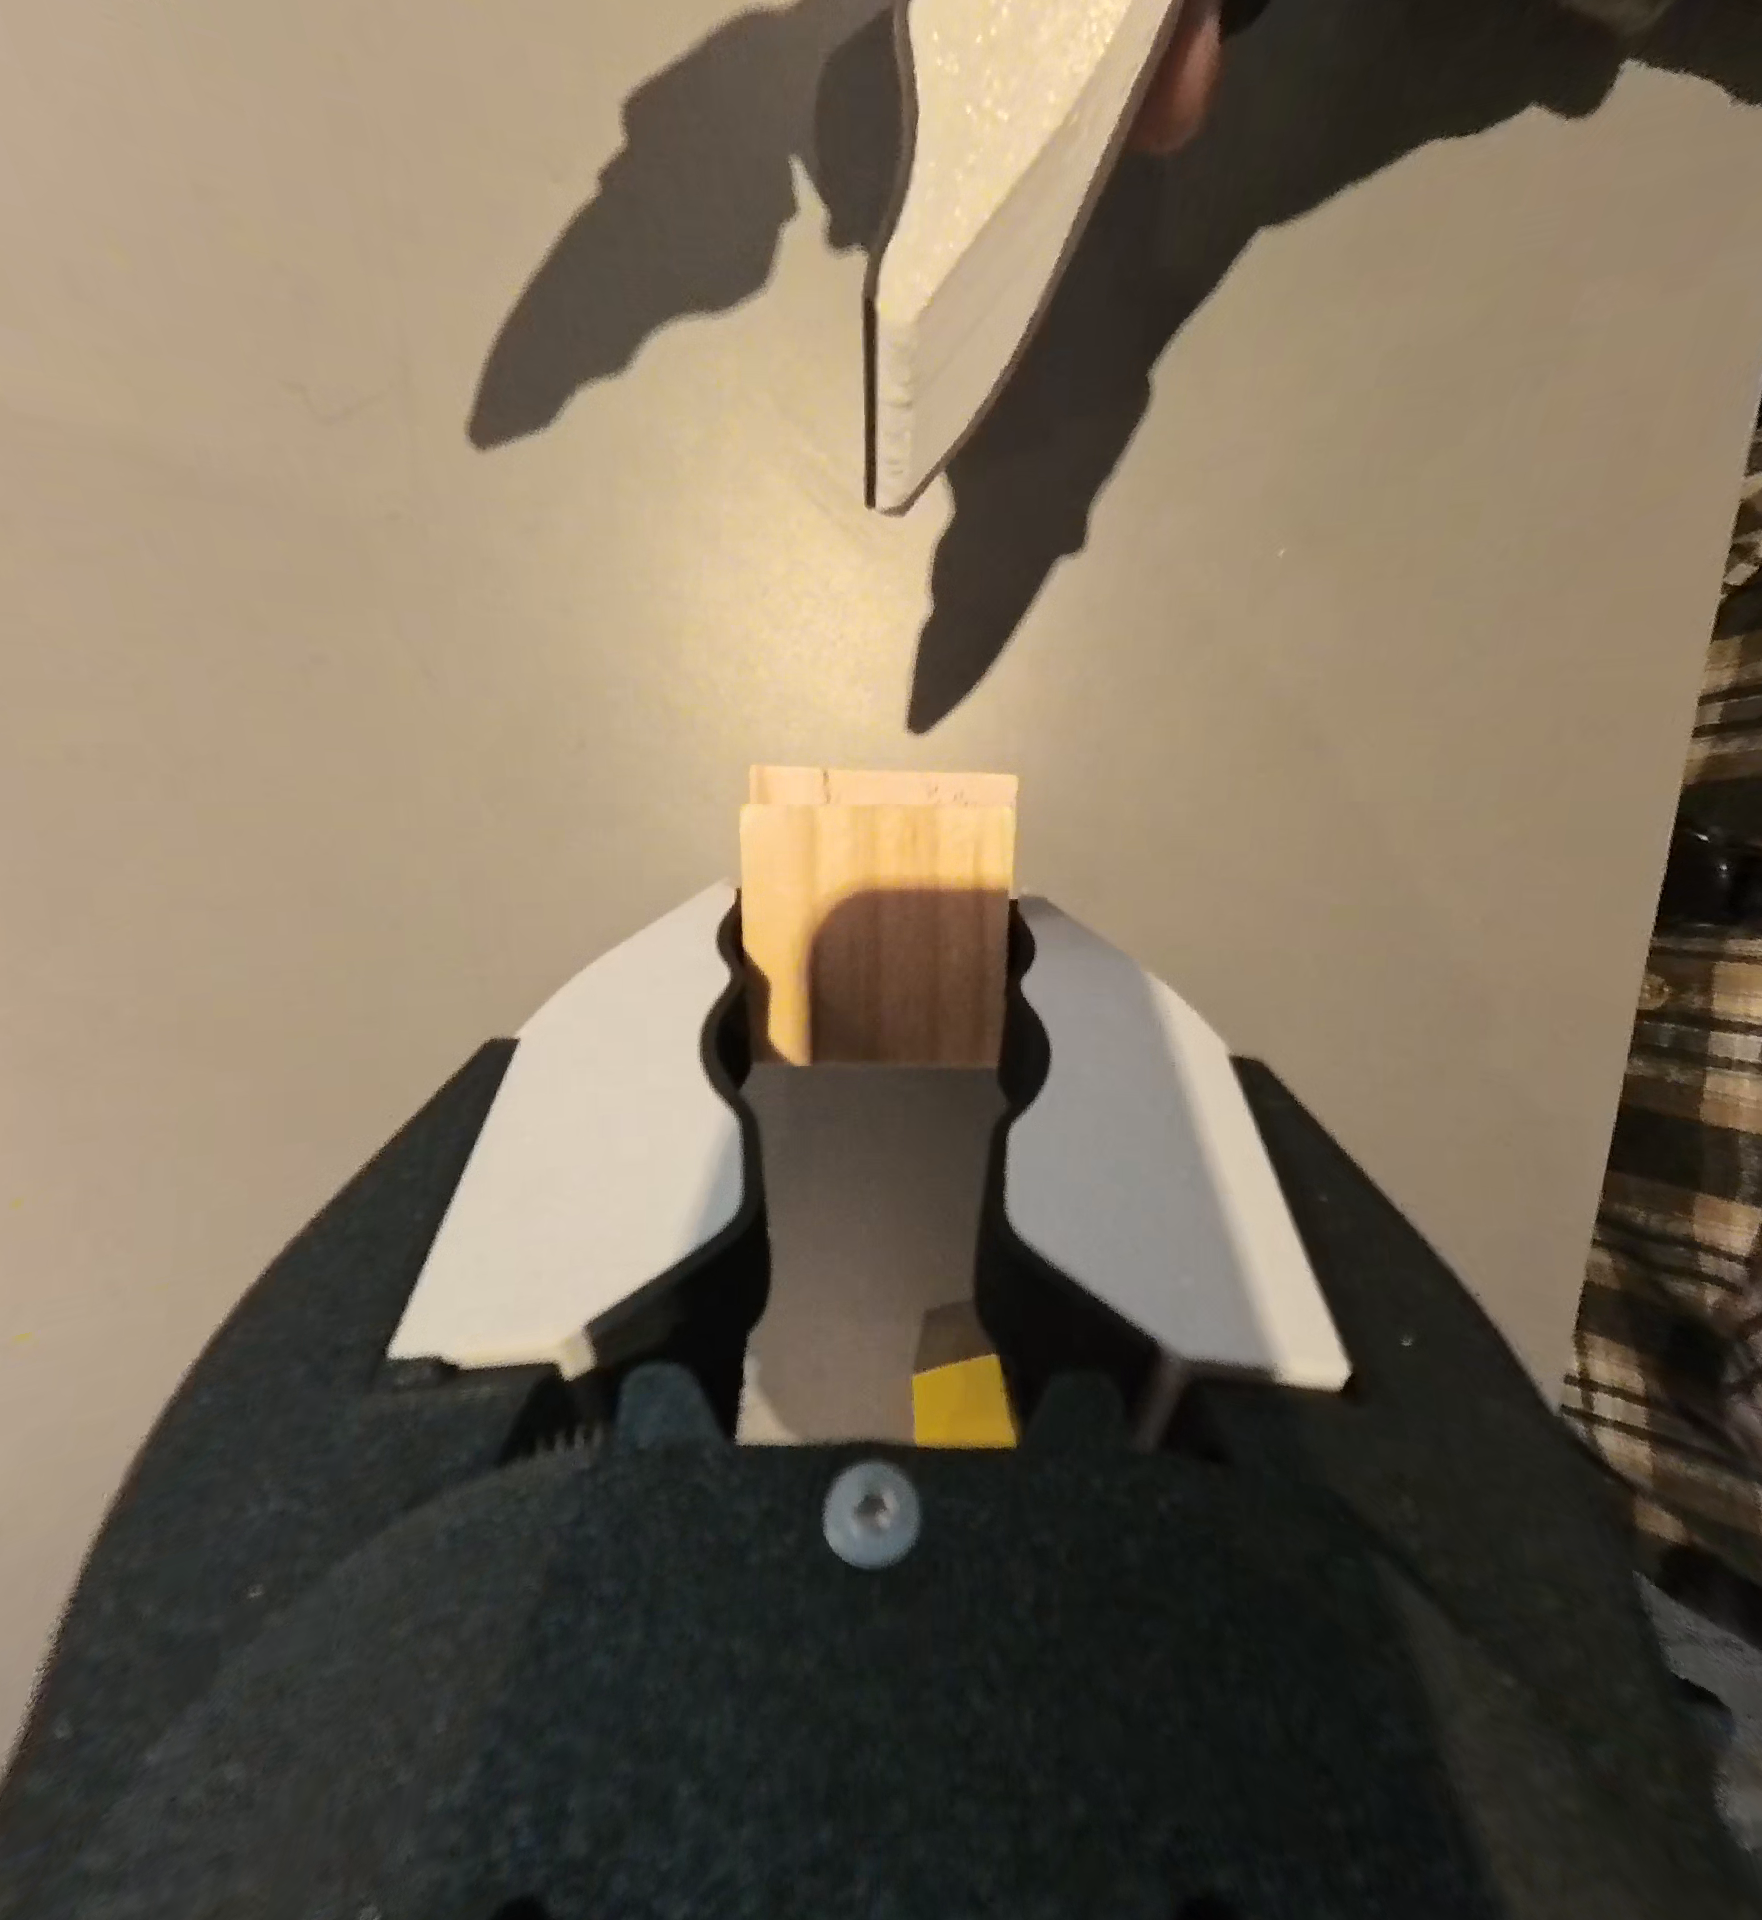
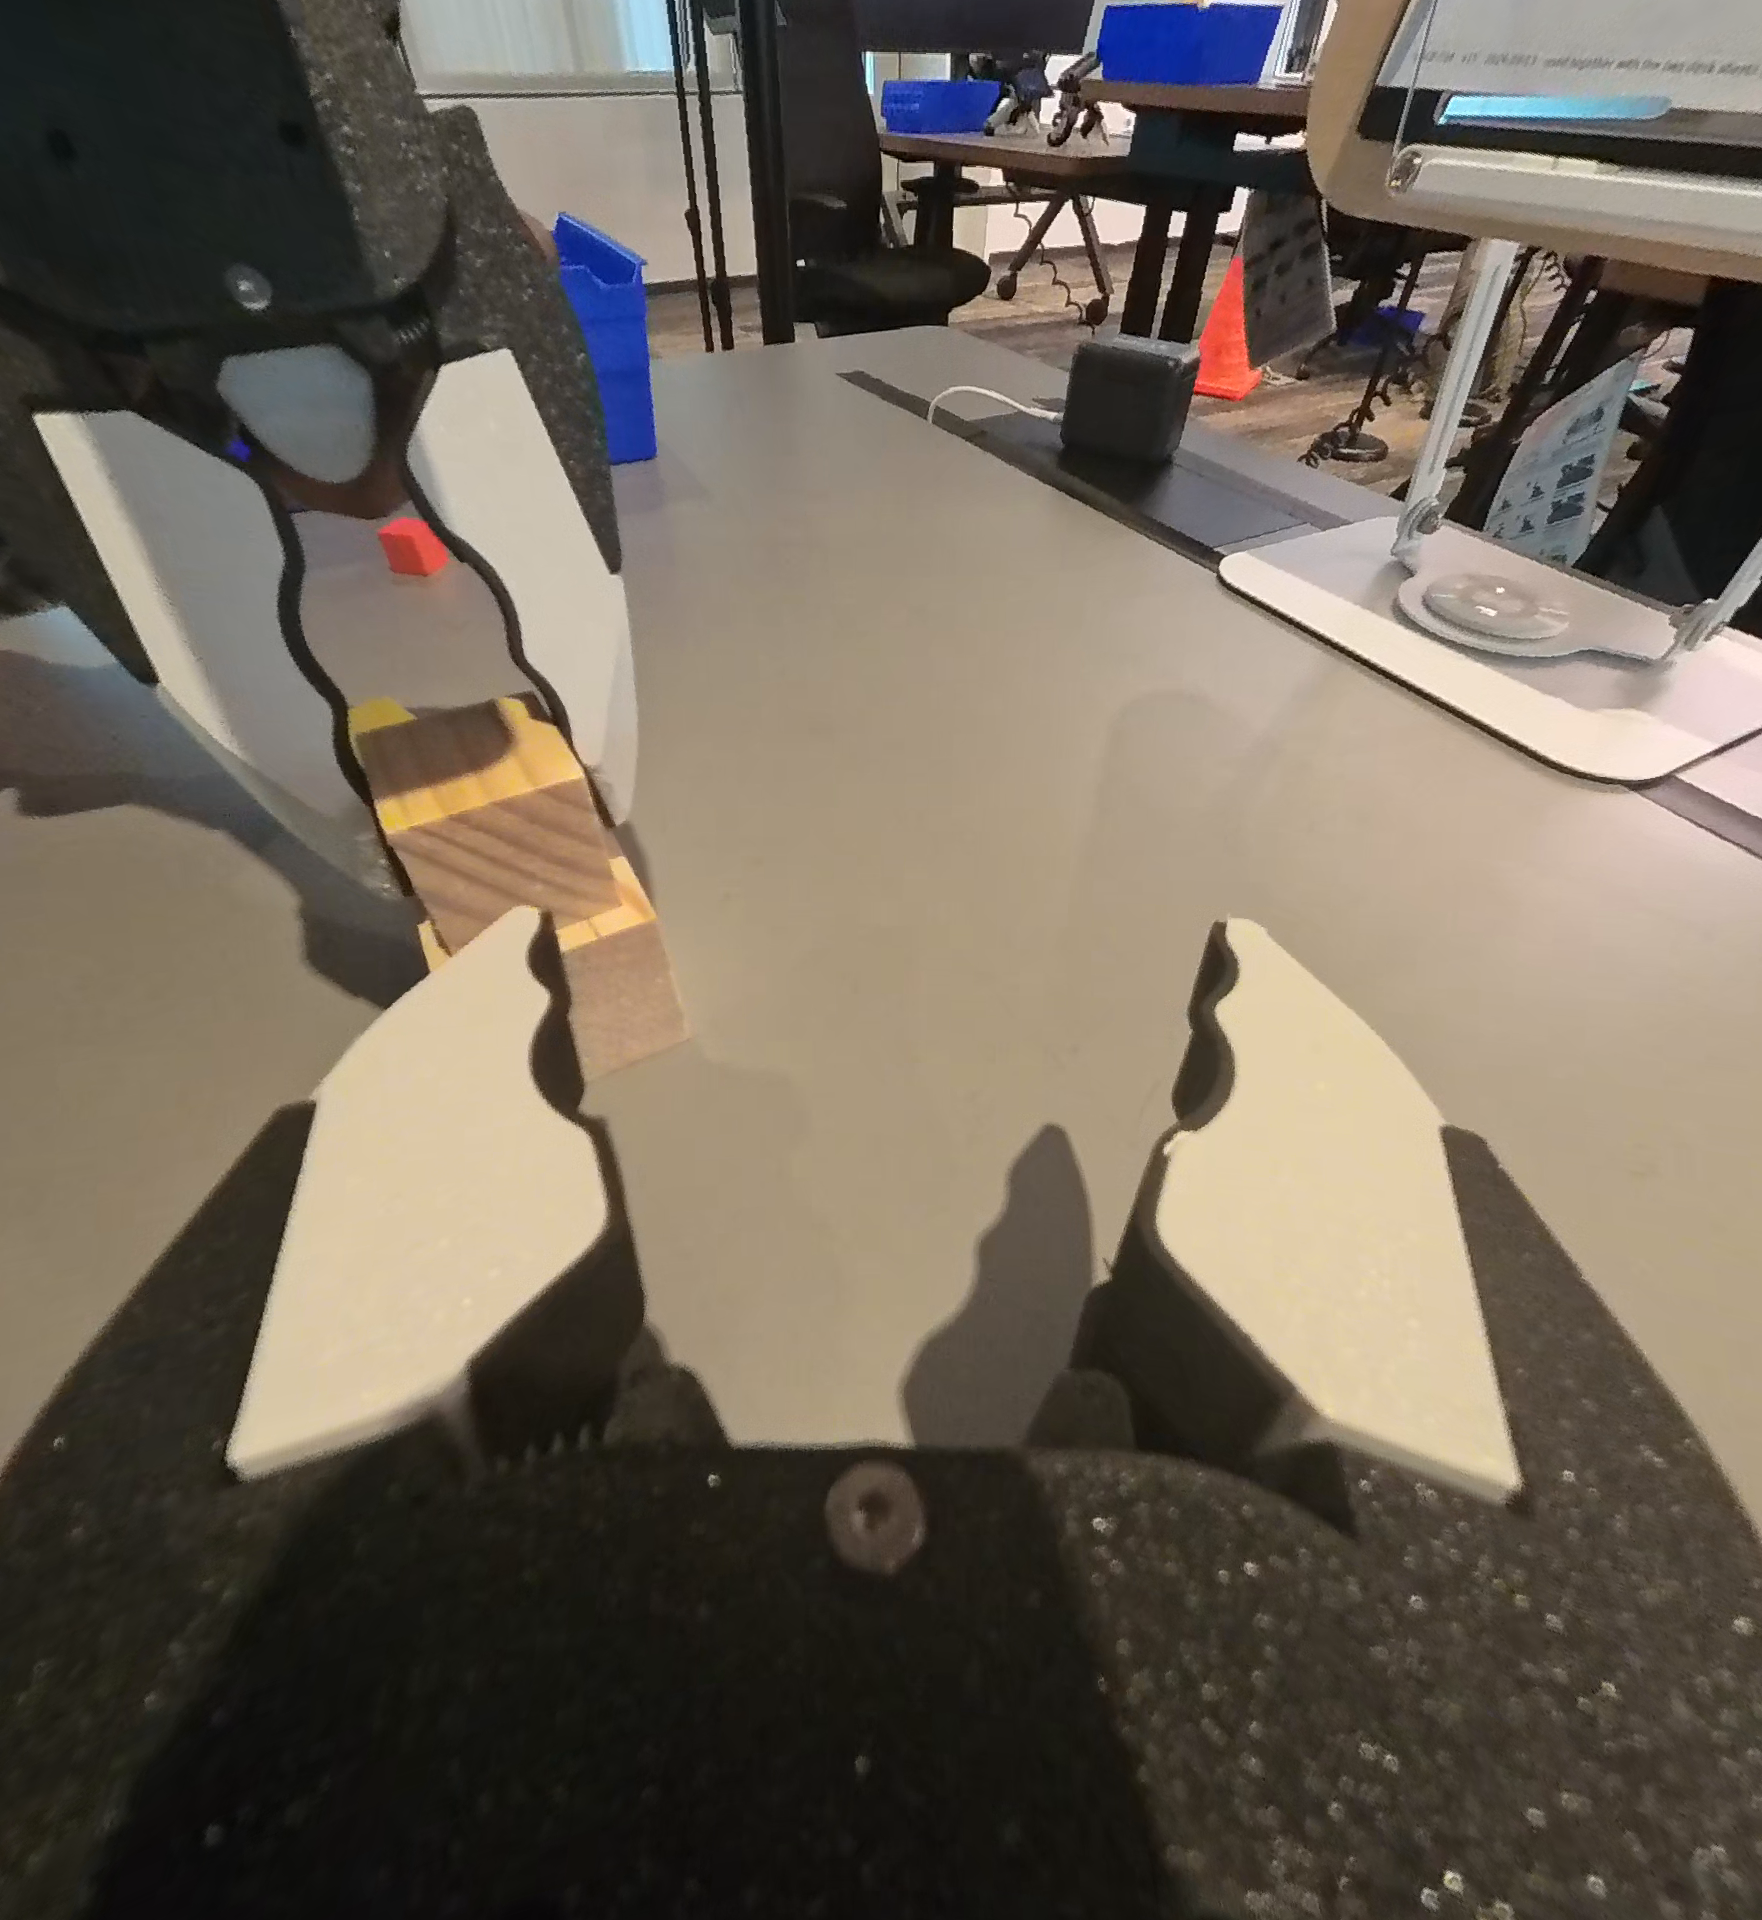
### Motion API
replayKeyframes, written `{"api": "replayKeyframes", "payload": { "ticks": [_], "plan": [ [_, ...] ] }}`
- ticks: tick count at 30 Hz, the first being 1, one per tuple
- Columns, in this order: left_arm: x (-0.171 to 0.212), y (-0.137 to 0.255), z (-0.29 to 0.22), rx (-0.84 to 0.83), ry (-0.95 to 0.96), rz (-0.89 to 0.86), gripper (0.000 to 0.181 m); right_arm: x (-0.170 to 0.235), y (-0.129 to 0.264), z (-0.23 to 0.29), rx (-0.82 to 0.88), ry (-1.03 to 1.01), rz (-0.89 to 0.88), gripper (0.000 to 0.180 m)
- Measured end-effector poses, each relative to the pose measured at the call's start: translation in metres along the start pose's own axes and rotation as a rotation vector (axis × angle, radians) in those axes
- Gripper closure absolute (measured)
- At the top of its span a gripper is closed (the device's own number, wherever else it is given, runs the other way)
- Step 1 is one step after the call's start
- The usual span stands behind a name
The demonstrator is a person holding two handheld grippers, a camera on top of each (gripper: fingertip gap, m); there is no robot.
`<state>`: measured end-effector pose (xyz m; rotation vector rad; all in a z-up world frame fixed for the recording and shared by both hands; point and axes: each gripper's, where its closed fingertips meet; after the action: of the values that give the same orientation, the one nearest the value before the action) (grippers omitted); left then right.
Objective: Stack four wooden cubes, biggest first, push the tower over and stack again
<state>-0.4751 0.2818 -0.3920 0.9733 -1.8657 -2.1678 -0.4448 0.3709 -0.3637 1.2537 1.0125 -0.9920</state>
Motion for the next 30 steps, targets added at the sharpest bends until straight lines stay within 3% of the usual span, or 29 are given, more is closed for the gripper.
{"api": "replayKeyframes", "payload": {
  "ticks": [1,16,19,24,30],
  "plan": [
    [0.000,0.000,0.000,-0.001,-0.002,0.000,0.135,0.000,0.000,0.000,-0.001,-0.001,-0.001,0.067],
    [0.000,-0.001,-0.001,0.016,-0.004,-0.016,0.135,0.000,0.000,0.000,-0.002,-0.002,-0.001,0.067],
    [-0.002,0.002,0.002,0.006,0.010,-0.039,0.121,-0.001,0.001,-0.001,0.004,-0.003,-0.008,0.065],
    [0.000,0.044,0.021,-0.110,0.104,-0.199,0.098,-0.002,0.003,-0.001,0.007,-0.005,-0.015,0.064],
    [0.065,0.101,0.026,-0.326,0.290,-0.378,0.099,-0.004,0.002,0.001,0.001,-0.002,-0.019,0.064]
  ]
}}
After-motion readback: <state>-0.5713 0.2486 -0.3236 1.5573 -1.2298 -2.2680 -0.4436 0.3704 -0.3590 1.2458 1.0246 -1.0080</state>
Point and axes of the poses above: each gripper's, where its closed fingertips meet, y back along the fingers, x out of its underside, z = x × y across the jaws, and after that the axes turned 3 degrees about -y, right-handed
